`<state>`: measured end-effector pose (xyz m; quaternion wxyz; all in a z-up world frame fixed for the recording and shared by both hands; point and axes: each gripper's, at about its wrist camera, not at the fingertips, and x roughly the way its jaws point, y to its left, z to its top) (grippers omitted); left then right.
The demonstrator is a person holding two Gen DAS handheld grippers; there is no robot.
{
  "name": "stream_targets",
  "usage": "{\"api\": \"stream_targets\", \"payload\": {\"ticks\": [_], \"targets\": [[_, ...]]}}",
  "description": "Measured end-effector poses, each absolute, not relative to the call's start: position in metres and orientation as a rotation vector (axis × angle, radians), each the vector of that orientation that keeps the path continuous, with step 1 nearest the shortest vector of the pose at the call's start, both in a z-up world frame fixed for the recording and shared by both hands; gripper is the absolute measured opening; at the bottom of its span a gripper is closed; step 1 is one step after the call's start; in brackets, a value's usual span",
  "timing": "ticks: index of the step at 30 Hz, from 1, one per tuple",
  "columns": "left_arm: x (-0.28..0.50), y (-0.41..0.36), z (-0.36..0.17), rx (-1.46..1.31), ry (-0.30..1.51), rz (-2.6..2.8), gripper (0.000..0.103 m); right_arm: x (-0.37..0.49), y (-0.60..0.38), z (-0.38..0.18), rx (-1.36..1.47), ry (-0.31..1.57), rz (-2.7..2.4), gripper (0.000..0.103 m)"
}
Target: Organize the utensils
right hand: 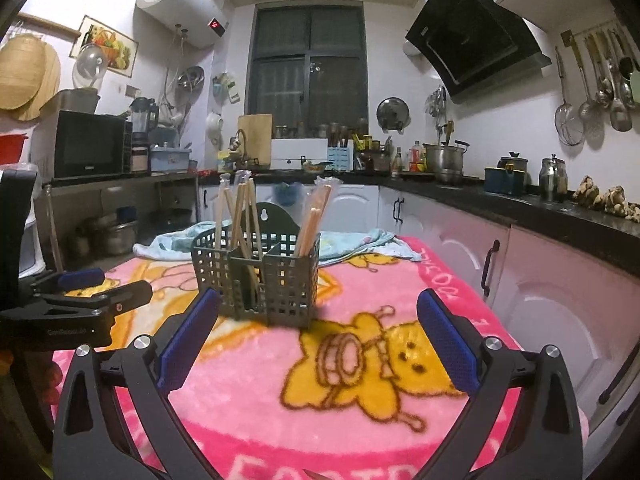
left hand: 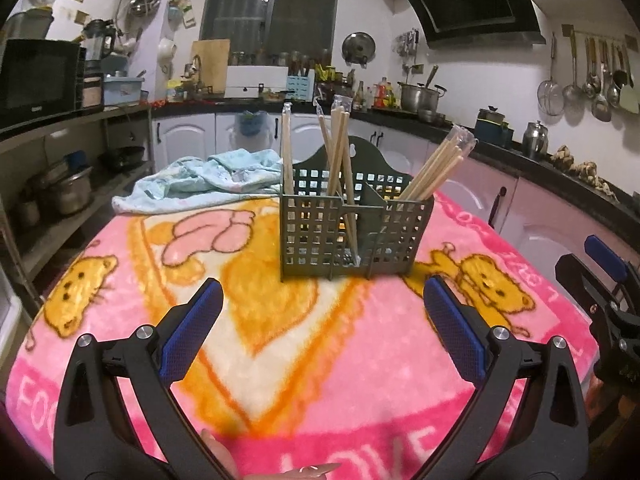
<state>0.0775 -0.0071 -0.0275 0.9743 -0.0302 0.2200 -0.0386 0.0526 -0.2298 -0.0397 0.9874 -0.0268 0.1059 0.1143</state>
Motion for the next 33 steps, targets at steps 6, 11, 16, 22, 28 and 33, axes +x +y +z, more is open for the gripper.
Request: {"api": "stream_targets", "payload": {"ticks": [6, 11, 16, 22, 28, 33], "targets": [[0.0759, -0.0075, -0.0275, -0.065, 0.439, -0.085, 0.092, 0.0516, -0.2266, -0.0413, -0.053, 0.222, 0.244, 0.097], [0.0752, -0.0081, -0.0281, -0.064, 0.439, -0.086, 0.092, 0.0504, -0.2262, -0.0412, -0.044, 0.220, 0.241, 0.097], [0.0745, -0.0079, -0.0277, -0.066, 0.434, -0.082, 0.092, 0.0492, -0.2290, -0.0407, -0.031, 0.217, 0.234, 0.097], [0.0739, -0.0088, -0.0266, -0.066, 0.430, -0.077, 0.092, 0.0497, -0.2296, -0.0406, -0.031, 0.217, 0.236, 0.097], [0.0729, -0.0089, -0.0247, -0.070, 0.423, -0.074, 0.092, 0.0496, -0.2298, -0.0404, -0.031, 0.217, 0.236, 0.097], [0.0728, -0.0085, -0.0245, -0.070, 0.421, -0.073, 0.092, 0.0498, -0.2295, -0.0404, -0.031, 0.218, 0.234, 0.097]]}}
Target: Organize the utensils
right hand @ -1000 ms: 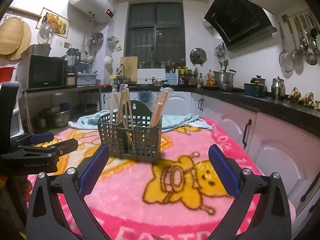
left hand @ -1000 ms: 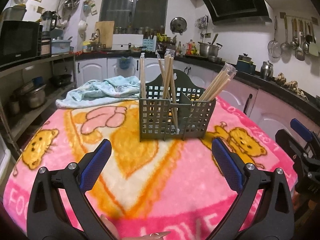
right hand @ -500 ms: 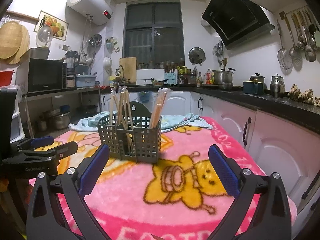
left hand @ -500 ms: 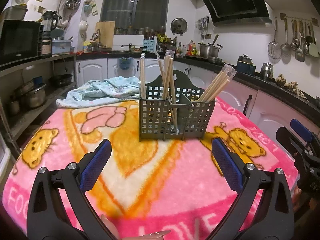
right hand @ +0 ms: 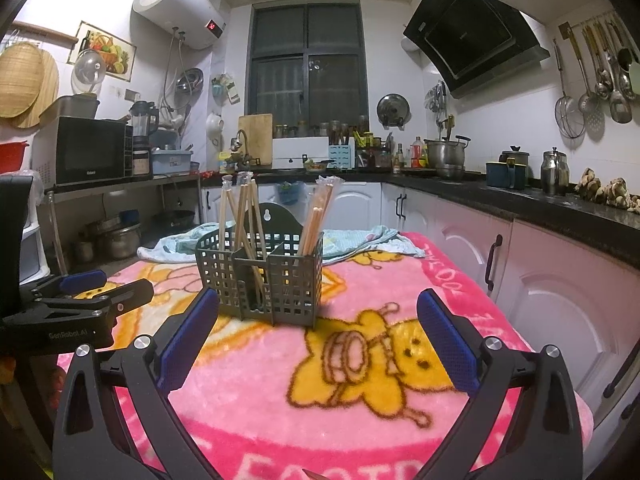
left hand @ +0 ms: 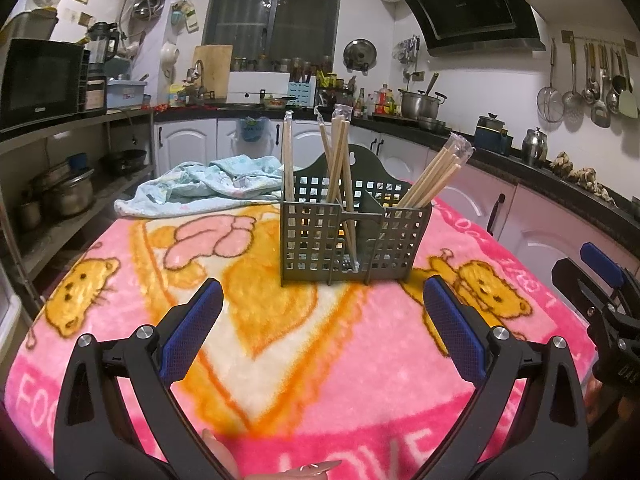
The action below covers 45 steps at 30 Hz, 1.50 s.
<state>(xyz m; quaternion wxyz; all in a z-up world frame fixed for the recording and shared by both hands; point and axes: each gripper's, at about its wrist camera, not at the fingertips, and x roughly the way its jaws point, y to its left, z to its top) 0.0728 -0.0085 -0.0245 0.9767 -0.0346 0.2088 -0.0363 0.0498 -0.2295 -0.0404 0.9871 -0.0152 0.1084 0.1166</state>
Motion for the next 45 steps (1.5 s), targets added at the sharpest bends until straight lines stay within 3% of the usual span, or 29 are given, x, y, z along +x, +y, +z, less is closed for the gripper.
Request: {"api": "stream_targets", "payload": {"ticks": [45], "targets": [[0.0727, -0.0078, -0.0255, -0.075, 0.426, -0.080, 0.092, 0.0499, -0.2314, -0.0415, -0.031, 0.225, 0.237, 0.097]]}}
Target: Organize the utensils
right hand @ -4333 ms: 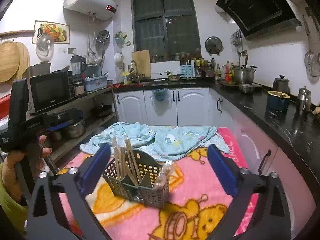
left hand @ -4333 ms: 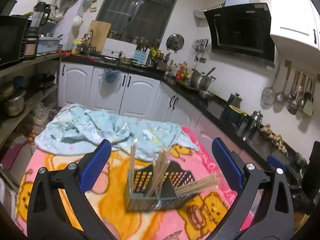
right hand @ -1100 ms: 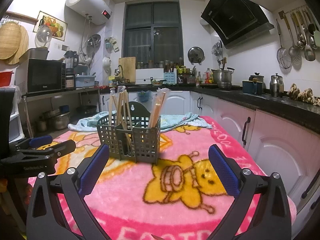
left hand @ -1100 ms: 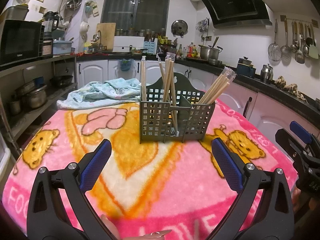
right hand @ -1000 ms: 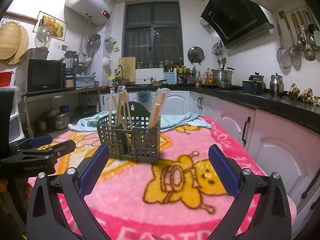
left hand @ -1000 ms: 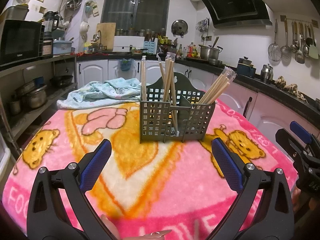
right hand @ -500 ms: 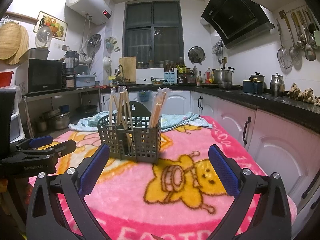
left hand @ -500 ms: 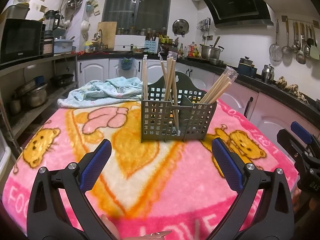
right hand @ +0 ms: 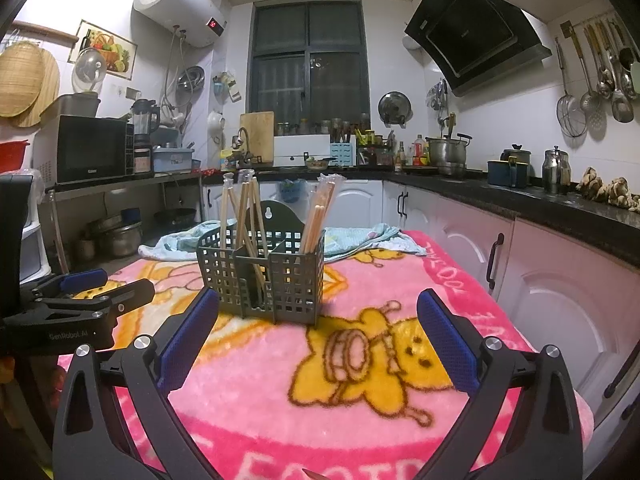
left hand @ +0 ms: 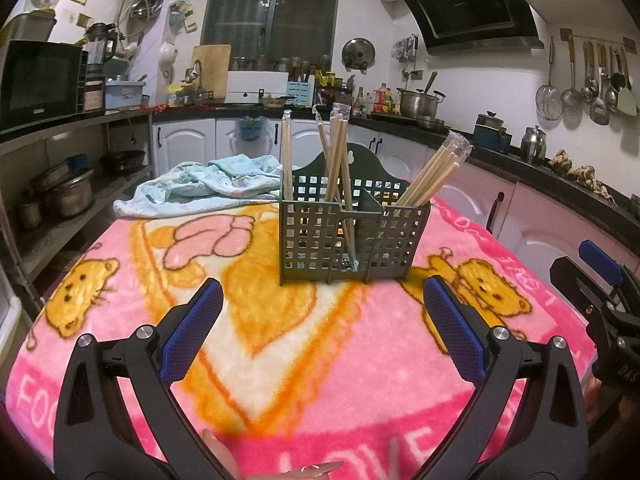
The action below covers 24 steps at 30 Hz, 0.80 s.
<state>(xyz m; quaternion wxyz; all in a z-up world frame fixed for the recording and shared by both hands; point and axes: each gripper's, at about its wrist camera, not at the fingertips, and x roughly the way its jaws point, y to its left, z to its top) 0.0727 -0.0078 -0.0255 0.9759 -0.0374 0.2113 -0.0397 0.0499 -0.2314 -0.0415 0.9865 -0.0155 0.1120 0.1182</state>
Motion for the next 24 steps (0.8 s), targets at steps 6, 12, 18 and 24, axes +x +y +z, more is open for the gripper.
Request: {"api": "stream_targets", "payload": {"ticks": [6, 12, 18, 24], "targets": [[0.074, -0.006, -0.027, -0.092, 0.441, -0.088, 0.092, 0.049, -0.231, -0.041, -0.033, 0.227, 0.234, 0.097], [0.078, -0.001, -0.030, -0.112, 0.463, -0.094, 0.092, 0.050, -0.232, -0.040, -0.029, 0.223, 0.224, 0.097], [0.077, 0.002, -0.028, -0.113, 0.446, -0.084, 0.092, 0.050, -0.233, -0.039, -0.026, 0.220, 0.216, 0.097], [0.082, 0.006, -0.026, -0.112, 0.455, -0.069, 0.092, 0.052, -0.236, -0.039, -0.018, 0.224, 0.207, 0.097]]}}
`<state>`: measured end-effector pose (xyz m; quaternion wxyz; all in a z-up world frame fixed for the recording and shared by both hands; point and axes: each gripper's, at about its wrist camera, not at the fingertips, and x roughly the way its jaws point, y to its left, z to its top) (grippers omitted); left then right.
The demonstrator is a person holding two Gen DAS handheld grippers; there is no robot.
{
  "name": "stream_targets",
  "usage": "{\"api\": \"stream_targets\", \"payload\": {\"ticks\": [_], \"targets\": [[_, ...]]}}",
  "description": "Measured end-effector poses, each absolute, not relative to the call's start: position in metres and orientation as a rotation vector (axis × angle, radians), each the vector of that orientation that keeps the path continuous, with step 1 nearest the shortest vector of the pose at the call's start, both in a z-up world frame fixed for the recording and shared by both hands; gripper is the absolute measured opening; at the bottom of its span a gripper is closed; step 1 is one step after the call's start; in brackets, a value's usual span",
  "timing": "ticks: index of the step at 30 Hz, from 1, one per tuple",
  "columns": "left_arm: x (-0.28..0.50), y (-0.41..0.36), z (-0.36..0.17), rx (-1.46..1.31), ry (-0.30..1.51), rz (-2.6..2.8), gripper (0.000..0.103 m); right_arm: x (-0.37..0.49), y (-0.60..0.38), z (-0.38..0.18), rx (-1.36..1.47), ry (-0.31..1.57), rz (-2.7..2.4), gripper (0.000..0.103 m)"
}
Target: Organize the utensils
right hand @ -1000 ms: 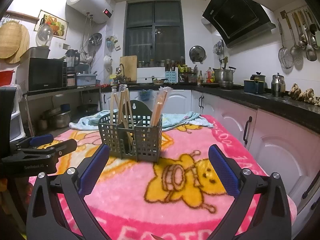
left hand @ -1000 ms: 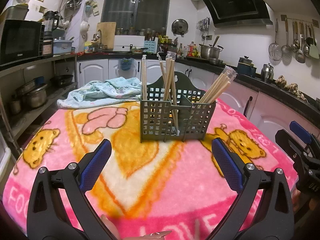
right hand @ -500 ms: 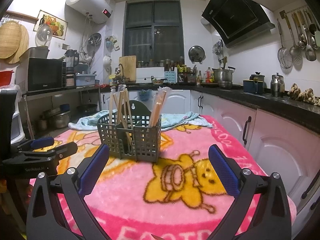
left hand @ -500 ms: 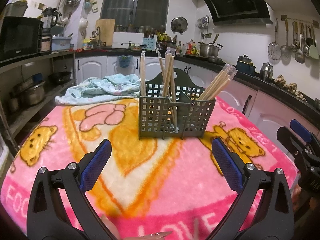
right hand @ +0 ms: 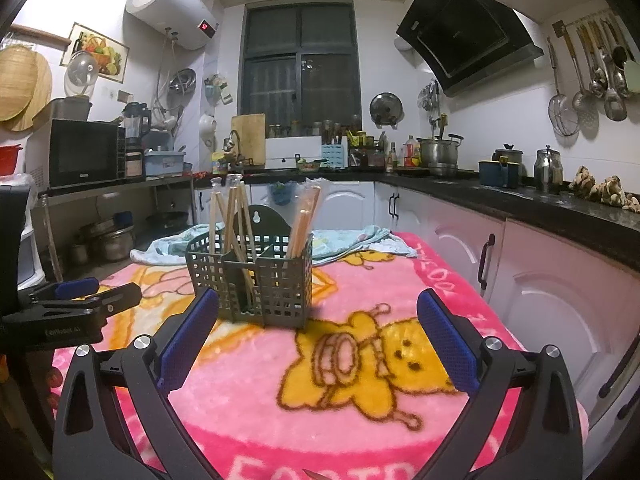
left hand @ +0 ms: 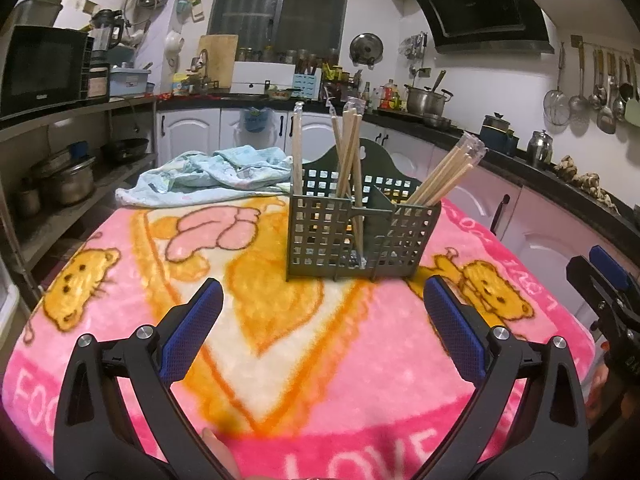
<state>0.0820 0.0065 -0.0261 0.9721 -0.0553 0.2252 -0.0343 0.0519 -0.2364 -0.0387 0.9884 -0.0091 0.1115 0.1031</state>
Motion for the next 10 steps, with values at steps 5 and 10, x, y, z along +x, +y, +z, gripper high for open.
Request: {"api": "stream_targets", "payload": {"ticks": [5, 10], "targets": [[0.101, 0.028, -0.024, -0.142, 0.507, -0.034, 0.093, 0.067, -0.250, -0.037, 0.005, 0.262, 0.165, 0.097], [0.157, 0.086, -0.033, -0.109, 0.642, 0.120, 0.092, 0.128, -0.282, -0.042, -0.023, 0.433, -0.009, 0.097]]}}
